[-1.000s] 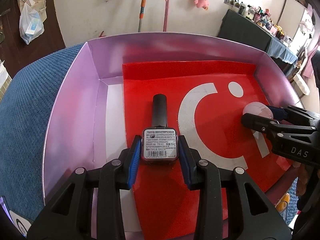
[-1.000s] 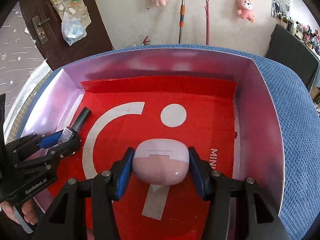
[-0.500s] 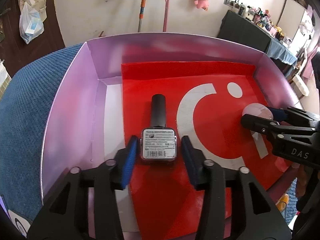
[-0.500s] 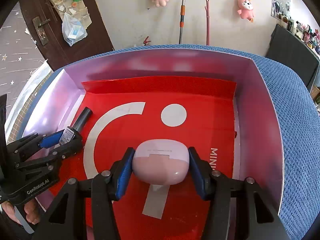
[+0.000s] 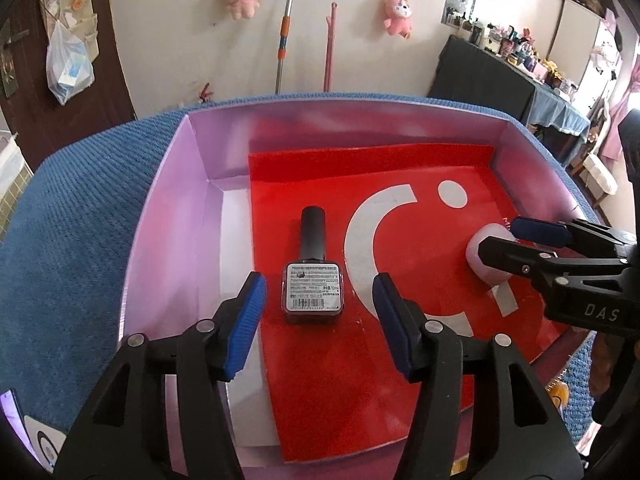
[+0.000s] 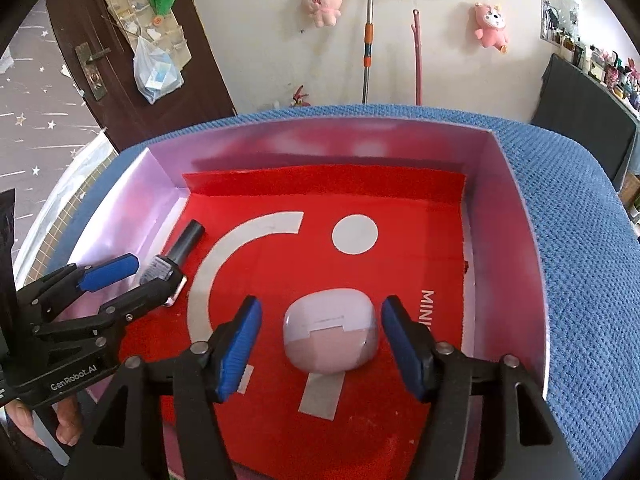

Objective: Organize rigid objects
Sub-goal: 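Lower both items onto the red sheet and open both grippers, then withdraw both open grippers from the box back toward the pile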

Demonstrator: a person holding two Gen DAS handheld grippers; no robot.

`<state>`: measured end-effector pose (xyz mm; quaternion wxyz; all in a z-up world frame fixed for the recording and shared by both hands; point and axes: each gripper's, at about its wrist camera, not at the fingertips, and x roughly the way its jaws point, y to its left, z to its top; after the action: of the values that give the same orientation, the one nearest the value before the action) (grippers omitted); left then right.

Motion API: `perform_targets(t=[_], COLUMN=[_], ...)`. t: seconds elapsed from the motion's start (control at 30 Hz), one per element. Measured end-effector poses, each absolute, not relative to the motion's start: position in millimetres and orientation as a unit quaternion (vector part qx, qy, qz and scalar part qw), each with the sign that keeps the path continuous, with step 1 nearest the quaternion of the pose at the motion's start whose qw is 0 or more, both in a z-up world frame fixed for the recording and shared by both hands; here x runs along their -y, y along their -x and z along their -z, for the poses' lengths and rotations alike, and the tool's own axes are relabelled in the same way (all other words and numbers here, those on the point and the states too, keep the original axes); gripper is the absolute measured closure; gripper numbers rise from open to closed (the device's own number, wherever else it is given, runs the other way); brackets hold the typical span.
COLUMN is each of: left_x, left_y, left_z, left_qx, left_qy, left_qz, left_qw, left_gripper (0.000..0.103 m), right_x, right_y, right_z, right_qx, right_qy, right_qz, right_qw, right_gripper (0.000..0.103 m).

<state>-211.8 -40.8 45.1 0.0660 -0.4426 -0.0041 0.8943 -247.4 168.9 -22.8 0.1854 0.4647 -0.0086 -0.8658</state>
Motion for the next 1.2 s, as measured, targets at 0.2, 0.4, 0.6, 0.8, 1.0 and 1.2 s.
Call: perform_targets(t=[0.2, 0.4, 0.6, 0.8, 1.0, 1.2], left_x=[37, 39, 48, 55, 58, 58], left_y=[203, 191, 183, 171, 162, 152], left_z=[-56, -66, -69, -75, -78, -80], left_qx=[0.002, 0.0, 0.017, 0.034, 0.034, 0.038], left_qy=[0.427, 0.407, 0.402, 0.386, 0.378, 0.375], left_qz=[-0.902, -0.912, -0.914, -0.921, -0.924, -0.926], left_qw=[0.067, 0.054, 0.047, 0.045, 0.038, 0.037], left_gripper=[0.042, 0.024, 0.023, 0.003, 0.003, 0.0], right_x=[-168, -172, -173, -171, -175, -176], right_y=[232, 219, 207, 194, 180, 162], right_z=[7, -3, -11, -20, -29, -39], right_qx=[0.011, 0.018, 0.026, 0.022, 0.024, 0.019], right_qy=[-0.443, -0.424, -0.41, -0.388, -0.362, -0.325], right_qz=[0.875, 0.883, 0.887, 0.895, 0.906, 0.921], right_qw=[0.195, 0.202, 0.21, 0.218, 0.218, 0.216], right_gripper=[0.027, 0.02, 0.008, 0.0, 0.0, 0.0])
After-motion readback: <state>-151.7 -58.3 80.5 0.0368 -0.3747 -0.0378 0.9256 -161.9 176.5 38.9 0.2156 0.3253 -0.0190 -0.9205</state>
